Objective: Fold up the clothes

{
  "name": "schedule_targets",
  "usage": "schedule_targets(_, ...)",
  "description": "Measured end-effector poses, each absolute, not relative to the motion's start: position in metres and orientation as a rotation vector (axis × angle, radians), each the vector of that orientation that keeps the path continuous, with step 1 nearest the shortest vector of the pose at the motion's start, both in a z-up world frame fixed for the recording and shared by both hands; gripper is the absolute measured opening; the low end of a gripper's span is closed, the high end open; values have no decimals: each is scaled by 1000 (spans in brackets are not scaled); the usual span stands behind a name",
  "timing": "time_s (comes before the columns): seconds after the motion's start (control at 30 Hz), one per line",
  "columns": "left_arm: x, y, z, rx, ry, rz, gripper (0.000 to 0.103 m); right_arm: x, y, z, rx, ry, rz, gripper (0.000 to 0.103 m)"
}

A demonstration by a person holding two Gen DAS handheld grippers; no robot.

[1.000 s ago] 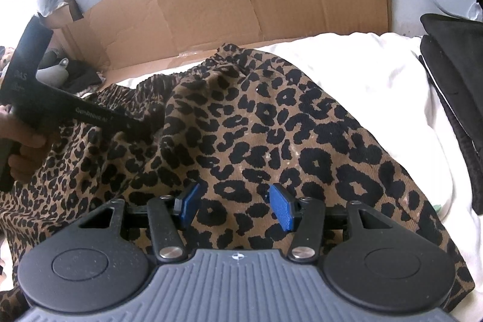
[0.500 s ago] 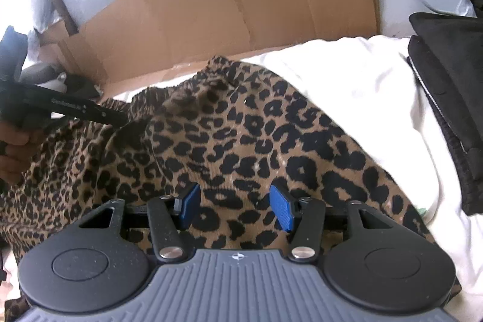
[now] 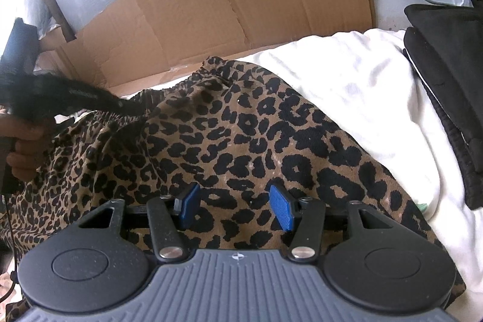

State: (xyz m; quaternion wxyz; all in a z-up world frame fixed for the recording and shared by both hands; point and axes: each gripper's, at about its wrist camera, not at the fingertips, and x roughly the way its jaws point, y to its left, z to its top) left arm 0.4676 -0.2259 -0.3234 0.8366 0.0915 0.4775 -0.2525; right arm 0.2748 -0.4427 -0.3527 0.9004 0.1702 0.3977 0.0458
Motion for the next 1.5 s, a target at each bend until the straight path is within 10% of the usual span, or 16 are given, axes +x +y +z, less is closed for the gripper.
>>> schedule_targets(1.5, 443, -265, -341, 283, 992, -572, 22, 264, -483, -359, 368, 825, -44, 57)
